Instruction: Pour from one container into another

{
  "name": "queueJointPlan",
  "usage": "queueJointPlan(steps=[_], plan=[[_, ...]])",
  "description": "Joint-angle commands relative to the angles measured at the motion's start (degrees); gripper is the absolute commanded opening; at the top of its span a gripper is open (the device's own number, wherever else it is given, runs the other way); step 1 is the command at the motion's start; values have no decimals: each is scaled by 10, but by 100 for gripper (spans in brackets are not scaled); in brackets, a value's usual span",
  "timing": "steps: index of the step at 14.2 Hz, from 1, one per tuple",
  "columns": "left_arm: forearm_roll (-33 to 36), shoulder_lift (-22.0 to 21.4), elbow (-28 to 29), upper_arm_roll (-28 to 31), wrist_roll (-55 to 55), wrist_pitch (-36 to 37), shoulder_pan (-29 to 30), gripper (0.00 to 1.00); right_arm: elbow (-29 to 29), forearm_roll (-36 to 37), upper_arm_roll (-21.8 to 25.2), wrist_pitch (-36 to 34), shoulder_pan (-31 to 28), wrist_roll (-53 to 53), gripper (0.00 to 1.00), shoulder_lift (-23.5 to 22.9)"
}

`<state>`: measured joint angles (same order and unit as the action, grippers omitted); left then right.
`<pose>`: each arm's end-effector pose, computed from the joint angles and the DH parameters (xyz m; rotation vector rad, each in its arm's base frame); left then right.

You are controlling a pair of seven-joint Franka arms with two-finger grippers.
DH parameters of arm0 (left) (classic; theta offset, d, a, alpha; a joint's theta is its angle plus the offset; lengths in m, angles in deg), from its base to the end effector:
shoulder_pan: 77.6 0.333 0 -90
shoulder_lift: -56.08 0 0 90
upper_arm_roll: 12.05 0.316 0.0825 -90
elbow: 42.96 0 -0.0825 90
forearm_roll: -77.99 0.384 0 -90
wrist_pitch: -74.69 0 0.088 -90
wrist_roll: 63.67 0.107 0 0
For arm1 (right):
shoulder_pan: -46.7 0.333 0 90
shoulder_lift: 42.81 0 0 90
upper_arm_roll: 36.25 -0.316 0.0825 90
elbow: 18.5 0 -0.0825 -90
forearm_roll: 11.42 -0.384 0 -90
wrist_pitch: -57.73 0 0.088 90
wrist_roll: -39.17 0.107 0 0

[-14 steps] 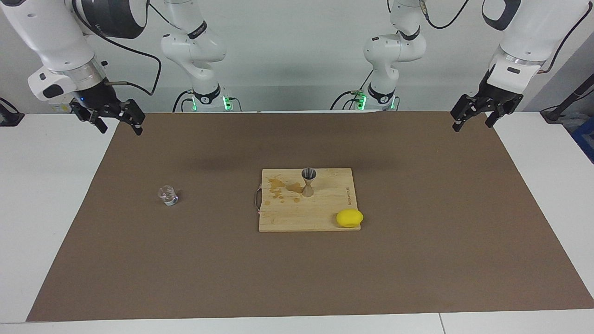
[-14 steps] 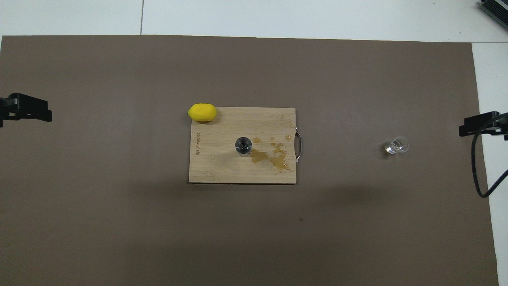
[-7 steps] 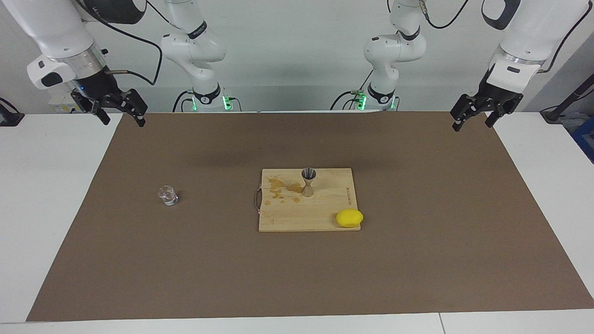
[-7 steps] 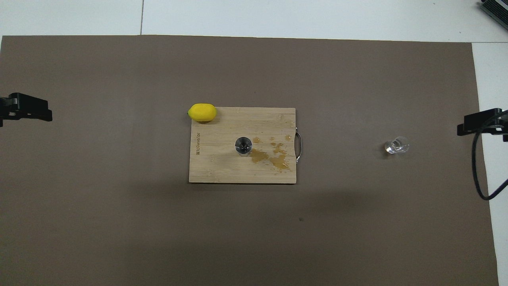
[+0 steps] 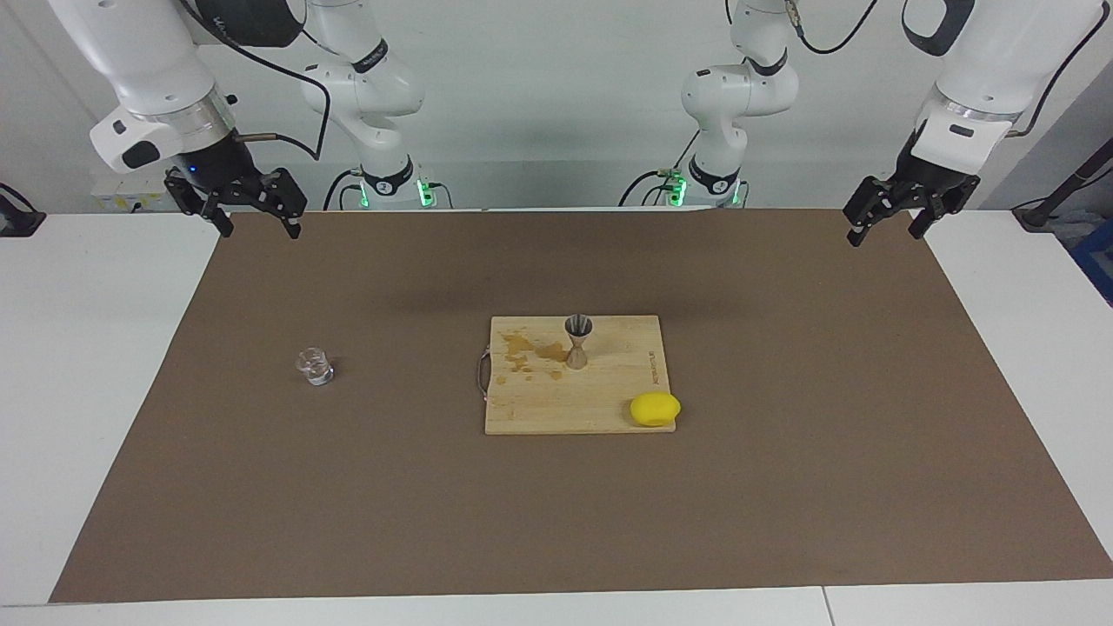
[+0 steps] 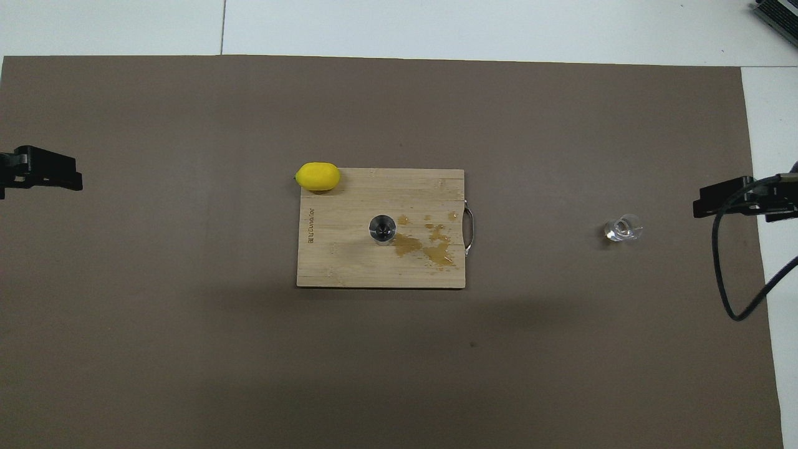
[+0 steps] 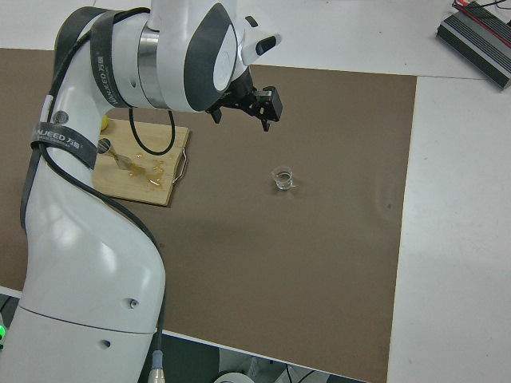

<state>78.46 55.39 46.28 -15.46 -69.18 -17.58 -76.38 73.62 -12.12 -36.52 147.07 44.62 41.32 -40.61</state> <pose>0.5549 -0.0206 0.6411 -3.1341 -0.0907 -0.1025 0.5409 -0.0157 0.6271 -3.1277 0.1080 0.0159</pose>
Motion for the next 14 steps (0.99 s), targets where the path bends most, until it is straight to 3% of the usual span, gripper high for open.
queueJointPlan(steps=[1, 14], plan=[[1, -1, -7, -1, -4, 9, 1, 100, 10, 9, 0, 8, -4, -19, 100, 7], [2, -1, -7, -2, -4, 8, 1, 100, 5, 28, 8, 6, -8, -19, 100, 6]])
